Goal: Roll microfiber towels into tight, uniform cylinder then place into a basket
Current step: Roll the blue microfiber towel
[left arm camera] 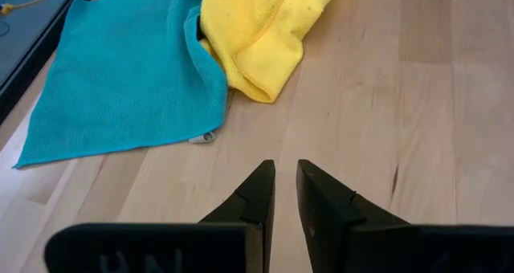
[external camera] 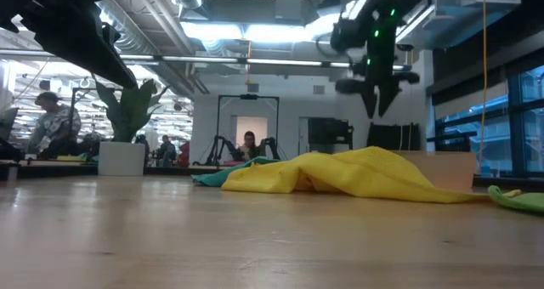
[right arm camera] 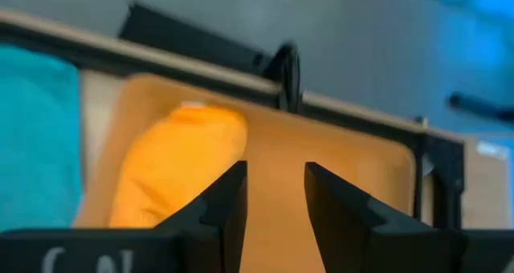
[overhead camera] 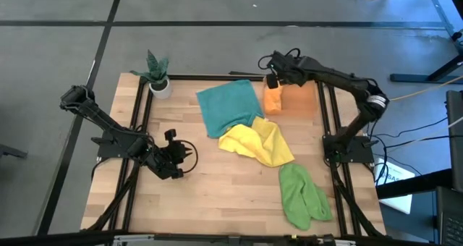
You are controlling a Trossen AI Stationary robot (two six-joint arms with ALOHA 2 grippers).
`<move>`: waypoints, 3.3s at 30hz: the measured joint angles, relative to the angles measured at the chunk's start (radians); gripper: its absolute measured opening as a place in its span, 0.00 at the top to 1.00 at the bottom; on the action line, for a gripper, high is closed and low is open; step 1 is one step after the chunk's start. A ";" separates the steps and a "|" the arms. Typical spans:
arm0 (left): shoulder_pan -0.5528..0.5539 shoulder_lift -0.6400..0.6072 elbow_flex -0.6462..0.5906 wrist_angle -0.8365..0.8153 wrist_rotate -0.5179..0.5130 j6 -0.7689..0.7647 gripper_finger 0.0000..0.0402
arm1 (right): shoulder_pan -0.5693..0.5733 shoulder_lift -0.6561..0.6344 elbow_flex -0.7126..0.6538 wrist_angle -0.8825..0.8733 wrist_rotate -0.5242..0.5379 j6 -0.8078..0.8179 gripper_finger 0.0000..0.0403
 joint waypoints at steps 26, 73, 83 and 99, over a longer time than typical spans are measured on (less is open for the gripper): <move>0.235 0.000 0.000 0.150 0.119 0.132 0.88 | 0.913 -0.031 0.000 0.161 0.180 0.124 0.69; 0.754 0.509 0.005 0.488 0.515 0.488 0.88 | 0.987 0.124 0.000 0.371 0.040 -0.163 0.69; 0.665 0.504 0.008 0.358 0.493 0.383 0.88 | 0.987 0.124 0.000 0.371 0.039 -0.161 0.69; 0.428 0.344 -0.002 -0.057 0.609 0.161 0.88 | 0.908 0.152 -0.119 0.445 -0.093 -0.088 0.69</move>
